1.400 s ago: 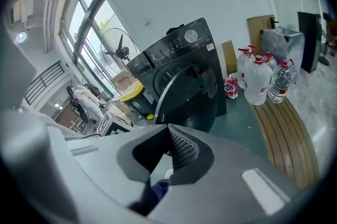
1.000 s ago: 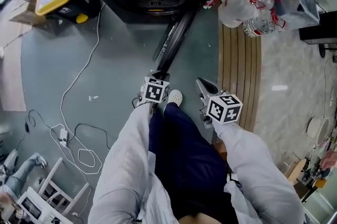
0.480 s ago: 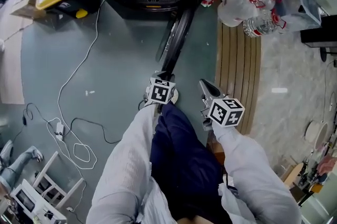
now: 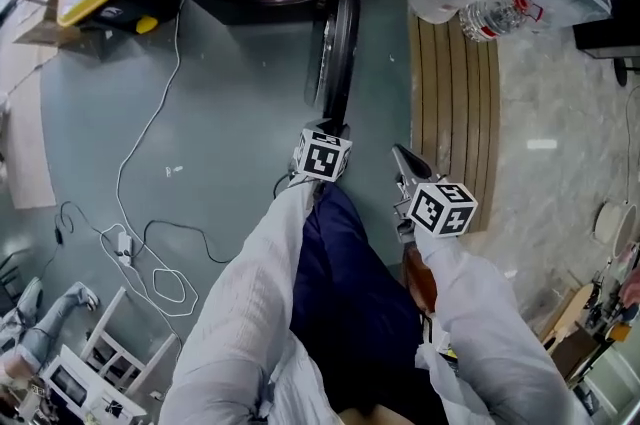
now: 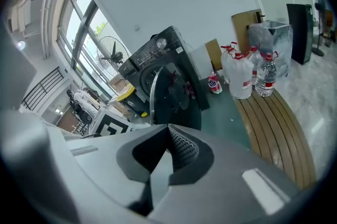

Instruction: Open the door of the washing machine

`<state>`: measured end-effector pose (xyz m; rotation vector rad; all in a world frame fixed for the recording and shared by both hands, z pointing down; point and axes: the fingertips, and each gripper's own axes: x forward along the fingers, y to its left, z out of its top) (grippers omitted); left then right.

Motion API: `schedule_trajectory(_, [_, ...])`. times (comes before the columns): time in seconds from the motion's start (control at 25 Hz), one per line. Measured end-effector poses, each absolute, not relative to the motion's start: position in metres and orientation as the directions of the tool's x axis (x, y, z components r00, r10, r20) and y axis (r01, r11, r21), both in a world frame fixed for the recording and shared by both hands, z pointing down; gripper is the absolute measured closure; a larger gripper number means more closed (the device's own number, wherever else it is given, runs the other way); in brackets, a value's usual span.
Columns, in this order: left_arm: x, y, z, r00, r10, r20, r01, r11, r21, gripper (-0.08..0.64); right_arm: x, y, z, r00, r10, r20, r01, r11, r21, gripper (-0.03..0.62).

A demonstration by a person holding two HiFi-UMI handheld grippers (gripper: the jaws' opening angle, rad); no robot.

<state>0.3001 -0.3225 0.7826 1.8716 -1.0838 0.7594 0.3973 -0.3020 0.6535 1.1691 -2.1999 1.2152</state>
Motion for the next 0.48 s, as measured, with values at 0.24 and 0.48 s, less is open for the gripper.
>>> schedule_trajectory(0.24, [0.340,-0.322,0.781,0.503,-0.345,0.793,-0.856,-0.324,0.402,0.434,0.419,-0.296,0.656,-0.547,-0.526,0.651,-0.829,0.231,-0.510,0.583])
schedule_trajectory(0.48, [0.370,-0.327,0.780,0.548,-0.311,0.777,-0.823,-0.368,0.433,0.431,0.443,-0.299,0.652,-0.496,-0.566,0.659,-0.853,0.176,-0.491,0.584])
